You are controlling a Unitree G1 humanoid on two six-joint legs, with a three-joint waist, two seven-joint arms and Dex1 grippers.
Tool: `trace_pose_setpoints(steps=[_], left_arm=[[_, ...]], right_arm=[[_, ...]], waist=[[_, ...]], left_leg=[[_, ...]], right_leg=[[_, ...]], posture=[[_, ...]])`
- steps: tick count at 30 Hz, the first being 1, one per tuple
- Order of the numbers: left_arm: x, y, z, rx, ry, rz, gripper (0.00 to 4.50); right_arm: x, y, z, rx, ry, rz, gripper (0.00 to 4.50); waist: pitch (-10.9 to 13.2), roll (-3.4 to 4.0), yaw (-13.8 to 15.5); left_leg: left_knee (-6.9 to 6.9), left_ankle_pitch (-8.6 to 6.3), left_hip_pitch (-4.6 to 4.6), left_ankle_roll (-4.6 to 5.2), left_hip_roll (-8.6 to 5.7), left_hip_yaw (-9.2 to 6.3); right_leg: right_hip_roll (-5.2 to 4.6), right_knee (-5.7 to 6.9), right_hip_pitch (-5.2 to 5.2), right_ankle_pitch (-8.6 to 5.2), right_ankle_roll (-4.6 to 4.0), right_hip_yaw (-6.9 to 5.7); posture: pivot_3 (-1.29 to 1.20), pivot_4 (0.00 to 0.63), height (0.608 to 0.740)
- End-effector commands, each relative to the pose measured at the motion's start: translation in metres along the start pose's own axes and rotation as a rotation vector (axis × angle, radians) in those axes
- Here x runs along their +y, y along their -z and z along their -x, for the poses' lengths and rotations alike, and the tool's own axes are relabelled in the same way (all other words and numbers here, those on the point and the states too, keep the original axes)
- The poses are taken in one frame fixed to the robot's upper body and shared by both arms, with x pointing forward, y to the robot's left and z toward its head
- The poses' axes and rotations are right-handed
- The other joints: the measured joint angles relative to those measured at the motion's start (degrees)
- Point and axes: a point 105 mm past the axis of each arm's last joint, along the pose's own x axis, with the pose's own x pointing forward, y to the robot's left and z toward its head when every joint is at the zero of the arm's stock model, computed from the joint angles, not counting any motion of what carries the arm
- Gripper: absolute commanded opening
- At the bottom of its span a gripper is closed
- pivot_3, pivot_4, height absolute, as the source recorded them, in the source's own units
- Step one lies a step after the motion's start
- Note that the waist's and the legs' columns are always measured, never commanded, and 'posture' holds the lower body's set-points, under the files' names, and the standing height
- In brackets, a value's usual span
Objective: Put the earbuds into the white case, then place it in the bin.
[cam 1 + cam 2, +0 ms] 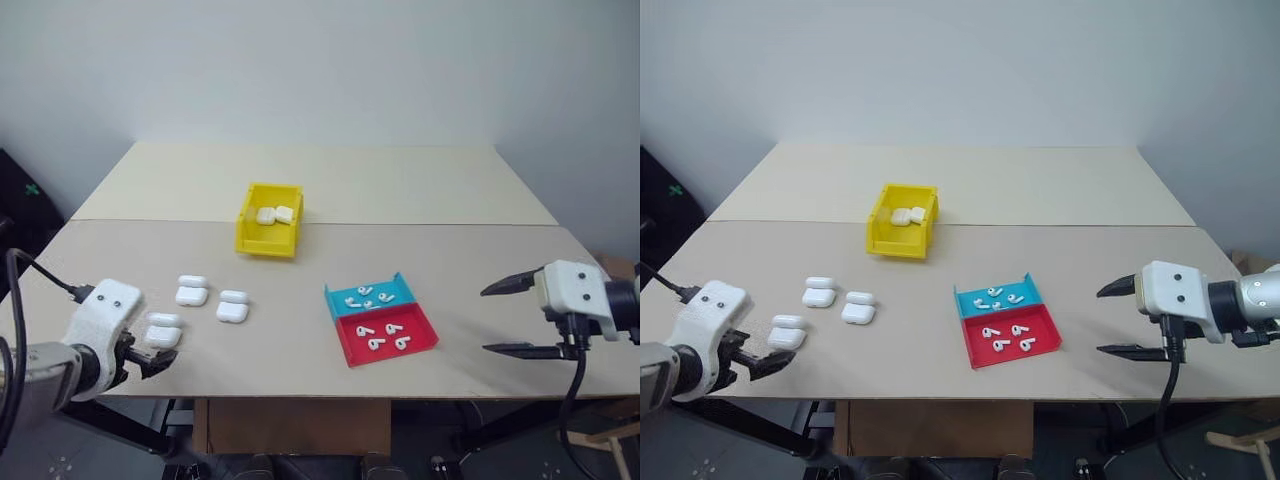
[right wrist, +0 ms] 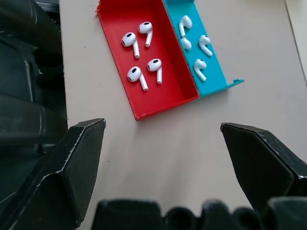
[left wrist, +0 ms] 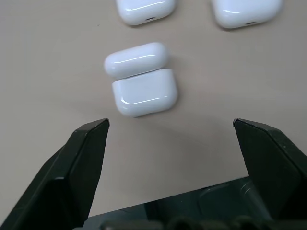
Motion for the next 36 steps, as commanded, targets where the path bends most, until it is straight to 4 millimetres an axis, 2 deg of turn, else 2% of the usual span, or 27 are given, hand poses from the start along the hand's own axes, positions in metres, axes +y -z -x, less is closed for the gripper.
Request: trace_pose_setpoints(steps=[1, 9, 16, 23, 36], left_arm=[[0.009, -0.006, -0.003, 0.028, -0.035, 0.022, 4.50], [0.019, -0.021, -0.022, 0.063, -0.049, 0.131, 4.50], [0.015, -0.013, -0.039, 0.133, -0.084, 0.144, 4.50], [0.007, -0.015, -0.054, 0.132, -0.086, 0.215, 4.50], [0.006, -0.011, -0.060, 0.161, -0.116, 0.238, 4.50]], right_arm=[[-0.003, -0.007, 0.007, 0.003, 0.043, 0.015, 4.46], [0.010, -0.004, 0.007, 0.018, 0.064, -0.024, 4.46], [0.019, -0.006, 0.003, 0.010, 0.084, -0.053, 4.46], [0.021, -0.005, 0.003, 0.013, 0.099, -0.066, 4.46], [0.023, -0.004, 0.002, 0.022, 0.107, -0.074, 4.46]], waist=[[0.0, -0.01, 0.1], [0.0, -0.05, 0.3], [0.0, -0.06, 0.1], [0.1, -0.18, 0.3], [0.1, -0.18, 0.4]], left_leg=[[0.00, 0.00, -0.03, 0.00, 0.00, 0.00], [-0.01, 0.00, -0.10, -0.01, -0.03, -0.01], [-0.04, -0.01, -0.10, -0.02, -0.04, -0.04], [-0.04, 0.00, -0.15, -0.03, -0.12, -0.10], [-0.05, 0.01, -0.12, -0.05, -0.20, -0.17]], right_leg=[[-0.01, -0.01, -0.02, 0.00, 0.00, 0.00], [-0.03, -0.02, -0.05, 0.01, 0.00, -0.04], [-0.03, -0.02, -0.06, 0.11, 0.13, -0.06], [-0.08, -0.05, -0.04, 0.15, 0.08, -0.08], [-0.12, -0.09, 0.03, 0.35, 0.09, -0.11]], posture=[[0.00, 0.150, 0.740], [0.00, 0.150, 0.740], [0.00, 0.150, 0.740], [0.00, 0.150, 0.740], [0.00, 0.150, 0.740]])
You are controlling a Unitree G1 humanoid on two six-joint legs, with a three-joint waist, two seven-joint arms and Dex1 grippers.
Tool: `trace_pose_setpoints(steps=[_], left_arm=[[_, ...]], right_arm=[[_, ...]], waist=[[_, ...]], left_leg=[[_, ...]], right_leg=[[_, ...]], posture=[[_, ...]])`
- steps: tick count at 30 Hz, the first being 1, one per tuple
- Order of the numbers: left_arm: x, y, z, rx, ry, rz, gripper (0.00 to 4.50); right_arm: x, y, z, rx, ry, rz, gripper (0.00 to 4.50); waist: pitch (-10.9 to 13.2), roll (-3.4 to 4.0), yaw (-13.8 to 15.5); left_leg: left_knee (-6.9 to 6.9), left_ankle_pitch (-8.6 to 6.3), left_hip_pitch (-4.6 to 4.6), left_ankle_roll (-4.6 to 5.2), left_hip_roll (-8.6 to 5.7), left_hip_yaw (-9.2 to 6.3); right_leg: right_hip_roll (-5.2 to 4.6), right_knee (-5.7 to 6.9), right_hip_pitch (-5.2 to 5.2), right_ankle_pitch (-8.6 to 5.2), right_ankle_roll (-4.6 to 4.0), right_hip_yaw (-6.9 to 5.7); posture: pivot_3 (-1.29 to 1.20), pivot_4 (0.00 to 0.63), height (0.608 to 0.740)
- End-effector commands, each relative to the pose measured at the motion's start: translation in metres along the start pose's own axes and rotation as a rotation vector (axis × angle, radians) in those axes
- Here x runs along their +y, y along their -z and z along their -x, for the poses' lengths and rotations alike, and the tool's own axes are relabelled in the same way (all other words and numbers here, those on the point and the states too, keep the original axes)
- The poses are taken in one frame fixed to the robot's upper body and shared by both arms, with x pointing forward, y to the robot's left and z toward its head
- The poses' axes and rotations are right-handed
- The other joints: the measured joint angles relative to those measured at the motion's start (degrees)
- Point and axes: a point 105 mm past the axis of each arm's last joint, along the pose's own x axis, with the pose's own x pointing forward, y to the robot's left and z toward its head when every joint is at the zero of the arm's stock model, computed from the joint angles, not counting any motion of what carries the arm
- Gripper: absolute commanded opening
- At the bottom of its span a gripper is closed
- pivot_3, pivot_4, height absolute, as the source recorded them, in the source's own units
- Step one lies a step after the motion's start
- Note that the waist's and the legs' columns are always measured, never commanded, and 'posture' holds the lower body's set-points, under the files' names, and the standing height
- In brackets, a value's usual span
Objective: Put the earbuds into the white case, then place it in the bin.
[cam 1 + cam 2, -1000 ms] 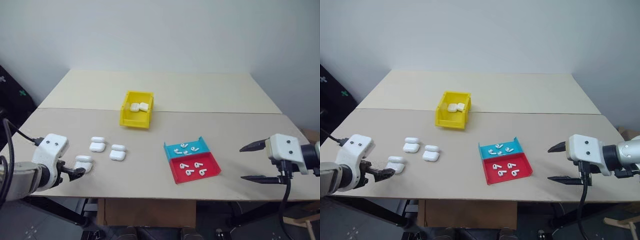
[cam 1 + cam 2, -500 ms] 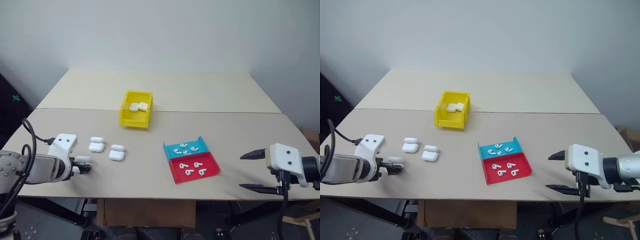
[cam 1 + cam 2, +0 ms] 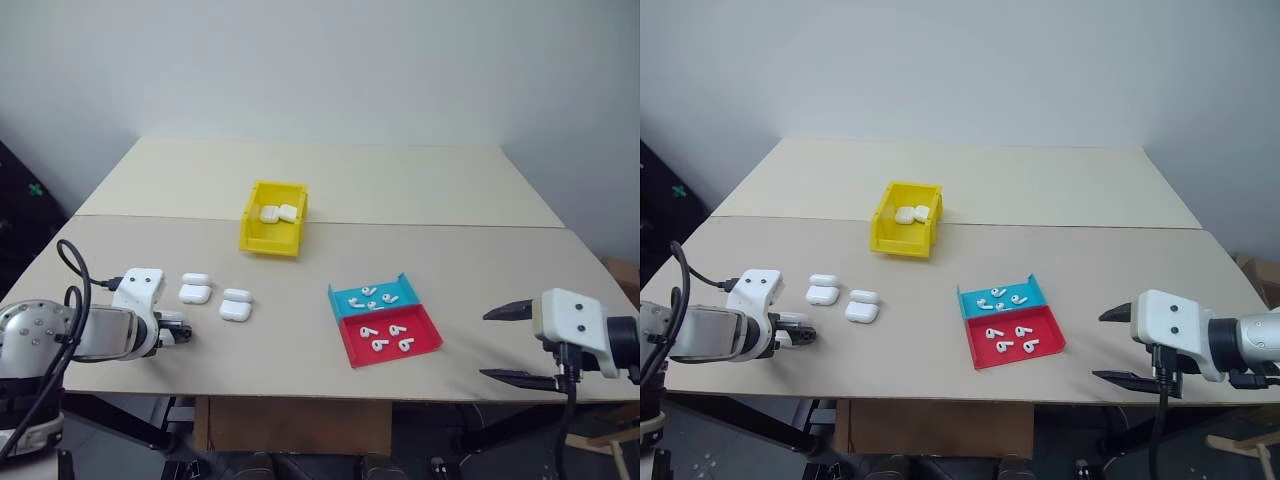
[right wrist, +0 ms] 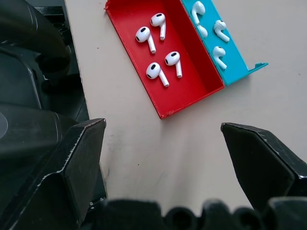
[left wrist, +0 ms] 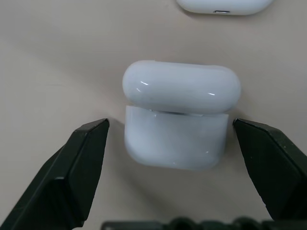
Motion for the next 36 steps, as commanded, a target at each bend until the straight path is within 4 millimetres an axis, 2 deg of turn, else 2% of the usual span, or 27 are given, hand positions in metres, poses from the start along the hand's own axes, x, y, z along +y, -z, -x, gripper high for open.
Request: trace_pose_setpoints(steps=[1, 5, 11, 14, 17, 19, 23, 25, 27, 32, 36], left_arm=[[0.002, -0.002, 0.002, -0.006, -0.016, -0.006, 4.50], [-0.001, 0.002, 0.003, 0.006, -0.003, -0.028, 4.50], [0.001, 0.005, 0.005, 0.014, 0.000, -0.019, 2.78], [0.006, 0.006, 0.008, 0.011, -0.022, -0.011, 2.78], [0.010, -0.001, 0.012, -0.027, -0.057, -0.008, 2.78], [0.011, -0.012, 0.020, -0.083, -0.076, -0.018, 2.78], [0.003, -0.050, 0.076, -0.294, 0.014, -0.189, 2.78], [-0.012, -0.070, 0.108, -0.458, 0.172, -0.213, 2.78], [-0.027, -0.079, 0.123, -0.567, 0.282, -0.264, 2.78], [-0.078, -0.077, 0.127, -0.852, 0.513, -0.452, 2.78], [-0.118, -0.058, 0.110, -1.048, 0.786, -0.512, 2.78]], right_arm=[[-0.004, -0.005, 0.005, -0.009, 0.037, 0.025, 4.46], [-0.004, -0.006, 0.004, -0.011, 0.037, 0.026, 4.46], [-0.002, -0.003, 0.003, 0.003, 0.029, 0.028, 4.50], [-0.001, -0.003, 0.004, -0.001, 0.031, 0.025, 4.50], [-0.002, -0.003, 0.002, -0.003, 0.034, 0.026, 4.50], [-0.003, -0.004, 0.002, -0.006, 0.038, 0.031, 4.50], [-0.010, -0.009, 0.008, -0.015, 0.057, 0.061, 4.50], [-0.017, -0.013, 0.011, -0.023, 0.073, 0.085, 4.50], [-0.022, -0.018, 0.012, -0.027, 0.077, 0.097, 4.50], [-0.034, -0.026, 0.010, -0.004, 0.059, 0.098, 4.50], [-0.027, -0.037, 0.005, 0.057, -0.079, 0.211, 4.50]], waist=[[0.0, 0.00, 0.0], [0.0, 0.00, 0.0], [0.0, 0.00, -0.2], [0.0, 0.00, -0.3], [0.0, 0.00, -0.1], [0.0, -0.03, 0.0], [0.3, -0.43, 0.0], [0.3, -0.43, 0.0], [0.2, -0.27, 0.1], [0.2, -0.07, 0.2], [0.1, 0.03, 0.4]], left_leg=[[0.00, 0.00, 0.00, 0.00, 0.00, 0.00], [0.00, 0.00, -0.01, 0.00, 0.00, -0.01], [-0.03, -0.01, -0.02, -0.01, 0.00, -0.01], [-0.07, -0.02, -0.01, -0.03, 0.00, -0.01], [-0.08, -0.03, -0.02, -0.04, 0.00, -0.01], [-0.08, -0.03, -0.04, -0.04, 0.00, -0.01], [-0.09, -0.01, -0.16, -0.08, 0.00, -0.04], [-0.10, -0.03, -0.21, -0.17, 0.00, -0.03], [-0.10, -0.08, -0.20, -0.25, -0.05, 0.03], [-0.32, -0.11, -0.13, -0.30, -0.06, 0.04], [-0.47, -0.11, -0.26, -0.28, -0.05, 0.05]], right_leg=[[0.00, -0.01, 0.00, 0.00, 0.00, 0.00], [0.00, -0.02, 0.00, 0.00, 0.00, -0.01], [0.00, -0.08, 0.00, 0.00, 0.00, -0.01], [-0.01, -0.10, 0.00, 0.00, -0.01, -0.01], [-0.01, -0.13, 0.00, -0.03, -0.05, -0.01], [-0.02, -0.15, 0.00, -0.17, -0.30, -0.02], [0.00, -0.16, -0.13, -0.17, -0.33, -0.06], [-0.02, -0.26, -0.11, -0.16, -0.34, -0.08], [-0.08, -0.35, -0.09, -0.17, -0.34, -0.06], [-0.07, -0.53, -0.02, -0.17, -0.38, -0.08], [-0.06, -0.90, -0.02, -0.05, -0.32, -0.08]], posture=[[0.00, 0.150, 0.740], [0.00, 0.150, 0.740], [0.00, 0.150, 0.740], [0.00, 0.150, 0.740], [0.00, 0.150, 0.740], [0.00, 0.150, 0.740], [0.00, 0.150, 0.740], [0.00, 0.150, 0.740], [0.00, 0.150, 0.740], [0.00, 0.150, 0.740], [0.00, 0.150, 0.740]])
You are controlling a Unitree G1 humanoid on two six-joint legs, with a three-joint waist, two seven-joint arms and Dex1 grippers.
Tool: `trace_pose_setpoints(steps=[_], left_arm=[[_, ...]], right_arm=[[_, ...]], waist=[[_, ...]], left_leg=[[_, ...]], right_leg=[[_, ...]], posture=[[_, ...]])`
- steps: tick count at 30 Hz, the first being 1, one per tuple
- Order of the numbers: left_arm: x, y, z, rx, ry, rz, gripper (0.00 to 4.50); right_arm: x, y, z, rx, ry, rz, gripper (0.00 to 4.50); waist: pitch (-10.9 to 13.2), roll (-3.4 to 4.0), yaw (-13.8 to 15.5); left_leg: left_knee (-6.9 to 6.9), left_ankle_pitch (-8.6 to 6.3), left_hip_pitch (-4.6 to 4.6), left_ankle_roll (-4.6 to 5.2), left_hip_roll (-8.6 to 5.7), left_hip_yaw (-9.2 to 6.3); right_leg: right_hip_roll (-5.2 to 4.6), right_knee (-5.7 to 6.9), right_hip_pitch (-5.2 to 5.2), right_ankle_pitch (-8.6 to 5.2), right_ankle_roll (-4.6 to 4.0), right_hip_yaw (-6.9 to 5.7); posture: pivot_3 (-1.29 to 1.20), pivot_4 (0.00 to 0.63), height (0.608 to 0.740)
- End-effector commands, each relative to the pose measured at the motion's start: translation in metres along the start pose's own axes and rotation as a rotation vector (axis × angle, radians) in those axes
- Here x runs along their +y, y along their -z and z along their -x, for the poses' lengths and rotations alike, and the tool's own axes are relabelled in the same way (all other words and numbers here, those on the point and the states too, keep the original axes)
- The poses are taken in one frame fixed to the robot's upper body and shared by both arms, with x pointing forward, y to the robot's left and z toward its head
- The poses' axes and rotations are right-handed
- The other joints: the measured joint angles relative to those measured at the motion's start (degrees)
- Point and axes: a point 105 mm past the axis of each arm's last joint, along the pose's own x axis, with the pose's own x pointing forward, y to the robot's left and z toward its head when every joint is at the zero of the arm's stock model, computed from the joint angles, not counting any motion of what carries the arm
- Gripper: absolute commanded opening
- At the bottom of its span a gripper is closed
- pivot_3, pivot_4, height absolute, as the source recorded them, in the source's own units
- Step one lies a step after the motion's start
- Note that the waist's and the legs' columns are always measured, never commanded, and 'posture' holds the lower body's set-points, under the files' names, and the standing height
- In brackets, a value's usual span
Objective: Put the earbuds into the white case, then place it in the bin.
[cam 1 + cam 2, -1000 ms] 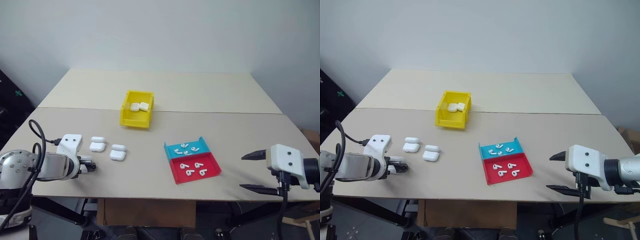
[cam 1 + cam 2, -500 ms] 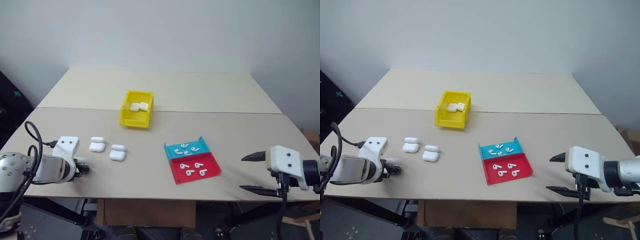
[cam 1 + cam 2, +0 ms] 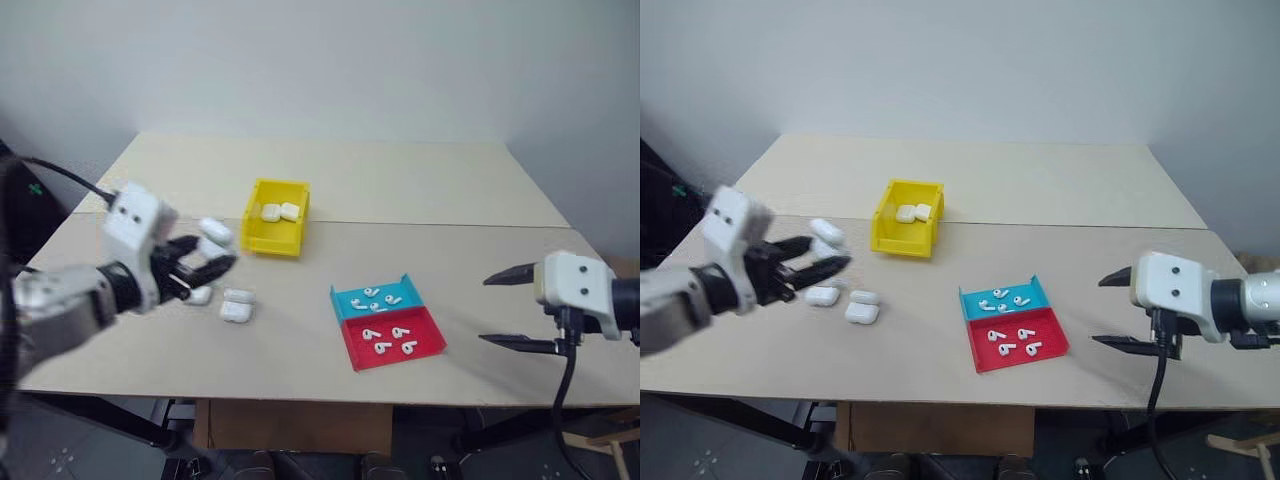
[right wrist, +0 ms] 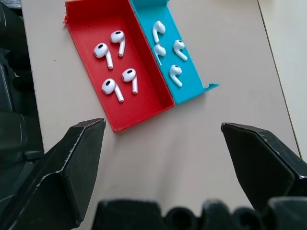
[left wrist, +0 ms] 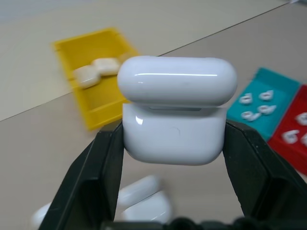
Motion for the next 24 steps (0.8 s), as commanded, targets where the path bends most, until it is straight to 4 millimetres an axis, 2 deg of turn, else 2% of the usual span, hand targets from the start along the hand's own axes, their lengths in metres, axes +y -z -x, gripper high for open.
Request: trace_pose_setpoints(steps=[1, 4, 9, 11, 17, 21, 24], left_arm=[[-0.022, 0.000, -0.011, -0.186, 0.168, -0.125, 2.78], [-0.027, 0.005, -0.019, -0.412, 0.217, -0.081, 2.78], [-0.038, 0.019, -0.025, -0.533, 0.366, -0.113, 2.78], [-0.044, 0.019, -0.017, -0.640, 0.444, -0.119, 2.78], [-0.050, 0.040, -0.005, -0.640, 0.558, -0.167, 2.78], [-0.048, 0.048, -0.002, -0.645, 0.510, -0.131, 2.78], [-0.047, 0.052, 0.000, -0.632, 0.472, -0.101, 2.78]], right_arm=[[0.007, -0.012, -0.001, 0.039, -0.126, 0.113, 4.50], [0.007, -0.022, -0.008, 0.059, -0.203, 0.204, 4.50], [0.015, -0.039, -0.025, 0.058, -0.310, 0.290, 4.50], [0.021, -0.040, -0.033, 0.066, -0.344, 0.344, 4.50], [0.023, -0.025, -0.057, 0.160, -0.360, 0.500, 4.50], [0.022, -0.027, -0.066, 0.146, -0.389, 0.532, 4.50], [0.023, -0.030, -0.072, 0.121, -0.429, 0.570, 3.96]], waist=[[0.0, 0.00, 0.2], [0.0, 0.11, 0.3], [-0.1, 0.12, 0.2], [-0.1, 0.13, 0.2], [-0.1, 0.20, 0.2], [-0.1, 0.21, -0.3], [-0.1, 0.21, -0.5]], left_leg=[[0.01, -0.01, -0.05, 0.01, -0.01, 0.02], [0.06, -0.04, -0.16, 0.06, 0.00, 0.01], [0.31, -0.07, -0.24, 0.13, 0.02, -0.04], [0.33, -0.07, -0.26, 0.13, 0.02, -0.04], [0.40, -0.15, -0.32, 0.26, 0.03, -0.04], [0.48, -0.15, -0.31, 0.26, 0.04, -0.04], [0.48, -0.14, -0.27, 0.26, 0.05, -0.05]], right_leg=[[-0.01, -0.01, 0.00, 0.02, 0.05, 0.01], [0.00, -0.04, -0.07, 0.14, 0.26, 0.00], [0.03, 0.05, -0.08, 0.20, 0.35, -0.02], [0.03, 0.04, -0.08, 0.21, 0.38, -0.02], [0.03, 0.07, -0.12, 0.20, 0.48, -0.03], [0.03, 0.14, -0.12, 0.21, 0.49, -0.03], [0.04, 0.16, -0.09, 0.22, 0.49, -0.03]], posture=[[0.00, 0.150, 0.740], [0.00, 0.150, 0.740], [0.00, 0.150, 0.740], [0.00, 0.150, 0.740], [0.00, 0.150, 0.740], [0.00, 0.150, 0.740], [0.00, 0.150, 0.740]])
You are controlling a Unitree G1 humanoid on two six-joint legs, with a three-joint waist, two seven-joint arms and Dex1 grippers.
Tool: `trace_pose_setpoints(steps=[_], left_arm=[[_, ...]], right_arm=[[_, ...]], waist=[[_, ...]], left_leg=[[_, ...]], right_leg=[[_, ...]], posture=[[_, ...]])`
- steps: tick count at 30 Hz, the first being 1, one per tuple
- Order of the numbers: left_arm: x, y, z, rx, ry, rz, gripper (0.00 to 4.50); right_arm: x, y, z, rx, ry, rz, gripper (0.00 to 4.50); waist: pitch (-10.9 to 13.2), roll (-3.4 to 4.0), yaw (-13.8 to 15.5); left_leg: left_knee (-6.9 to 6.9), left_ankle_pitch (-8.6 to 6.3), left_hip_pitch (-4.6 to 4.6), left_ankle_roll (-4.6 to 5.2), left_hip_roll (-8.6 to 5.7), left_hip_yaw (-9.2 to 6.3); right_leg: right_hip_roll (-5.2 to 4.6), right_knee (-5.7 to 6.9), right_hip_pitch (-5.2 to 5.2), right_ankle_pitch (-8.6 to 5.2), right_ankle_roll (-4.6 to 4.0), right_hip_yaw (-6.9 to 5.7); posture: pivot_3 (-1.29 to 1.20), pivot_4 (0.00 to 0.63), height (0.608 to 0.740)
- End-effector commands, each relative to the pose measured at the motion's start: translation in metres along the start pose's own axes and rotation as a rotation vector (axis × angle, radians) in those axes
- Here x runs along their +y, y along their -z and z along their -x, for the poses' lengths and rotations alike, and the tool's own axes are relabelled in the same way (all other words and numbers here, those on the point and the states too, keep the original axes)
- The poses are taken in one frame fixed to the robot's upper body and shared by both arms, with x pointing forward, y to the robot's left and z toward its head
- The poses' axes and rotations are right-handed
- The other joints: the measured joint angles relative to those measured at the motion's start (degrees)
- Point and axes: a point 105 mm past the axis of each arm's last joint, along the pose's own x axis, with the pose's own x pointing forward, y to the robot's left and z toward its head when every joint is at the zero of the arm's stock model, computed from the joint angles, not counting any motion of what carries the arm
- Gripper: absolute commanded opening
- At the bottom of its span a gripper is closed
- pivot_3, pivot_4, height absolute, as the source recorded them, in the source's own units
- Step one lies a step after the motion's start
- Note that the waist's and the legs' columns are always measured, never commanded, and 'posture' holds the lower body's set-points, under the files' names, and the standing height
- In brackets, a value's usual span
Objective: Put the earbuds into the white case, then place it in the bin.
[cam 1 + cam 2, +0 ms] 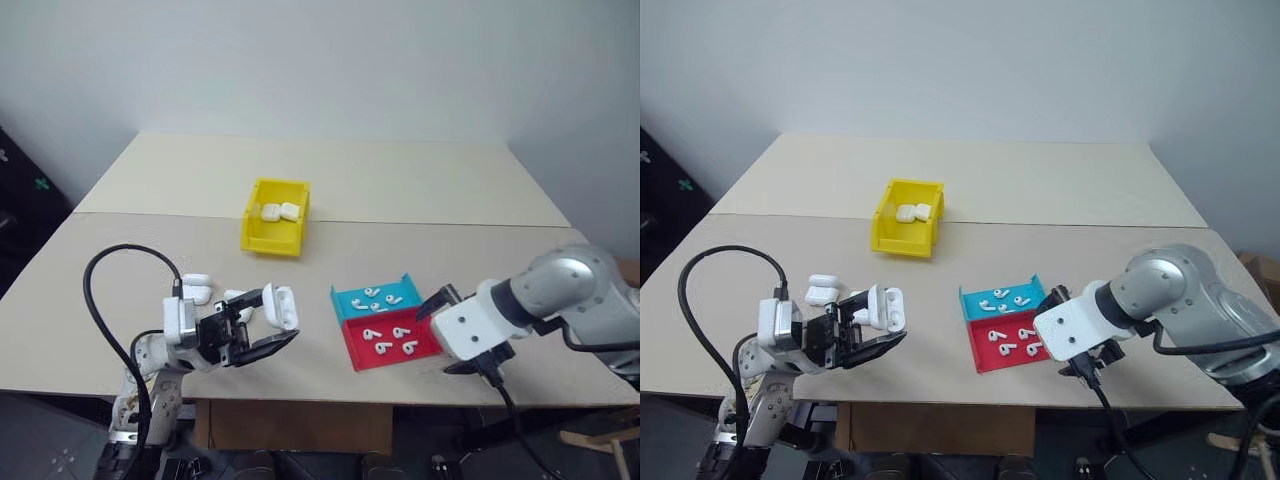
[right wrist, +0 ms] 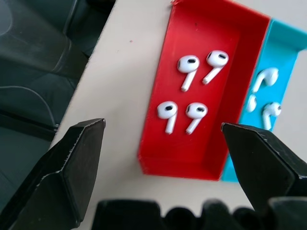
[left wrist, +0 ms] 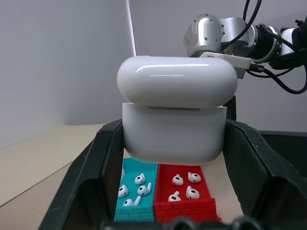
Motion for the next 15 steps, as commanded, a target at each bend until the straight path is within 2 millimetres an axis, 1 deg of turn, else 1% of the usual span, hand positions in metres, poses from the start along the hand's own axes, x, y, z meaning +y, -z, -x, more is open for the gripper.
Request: trace_pose_setpoints(steps=[1, 8, 9, 10, 15], left_arm=[[0.000, -0.007, 0.004, -0.015, -0.028, -0.031, 2.78], [-0.015, -0.005, 0.017, 0.005, 0.010, -0.036, 2.78], [-0.016, -0.006, 0.017, 0.007, 0.013, -0.038, 2.78], [-0.017, -0.007, 0.016, 0.007, 0.015, -0.041, 2.78], [-0.018, -0.012, 0.013, 0.010, 0.005, -0.051, 2.78]], right_arm=[[-0.006, -0.004, 0.001, 0.001, -0.014, 0.077, 3.76], [-0.017, -0.007, -0.016, -0.010, -0.036, 0.134, 3.76], [-0.018, -0.006, -0.018, -0.008, -0.042, 0.141, 3.38], [-0.019, -0.004, -0.021, -0.002, -0.044, 0.145, 3.18], [-0.015, 0.003, -0.028, 0.026, -0.084, 0.182, 3.18]], waist=[[0.0, 0.00, -0.1], [0.0, 0.02, -0.2], [0.0, 0.02, -0.2], [0.0, 0.02, -0.2], [0.0, 0.02, 0.1]], left_leg=[[0.00, 0.00, 0.00, 0.00, 0.00, 0.00], [-0.01, 0.00, 0.00, 0.00, 0.02, -0.01], [-0.01, 0.00, 0.00, 0.00, 0.03, -0.01], [-0.01, 0.00, 0.01, 0.00, 0.03, -0.01], [0.00, 0.00, 0.00, 0.00, 0.03, -0.01]], right_leg=[[0.00, 0.00, 0.00, 0.00, 0.00, 0.00], [0.02, 0.01, 0.00, 0.00, -0.01, -0.02], [0.02, 0.02, -0.01, 0.00, -0.01, -0.02], [0.02, 0.02, -0.01, 0.00, -0.01, -0.02], [0.01, 0.00, 0.02, 0.01, -0.01, -0.04]], posture=[[0.00, 0.150, 0.740], [0.00, 0.150, 0.740], [0.00, 0.150, 0.740], [0.00, 0.150, 0.740], [0.00, 0.150, 0.740]])
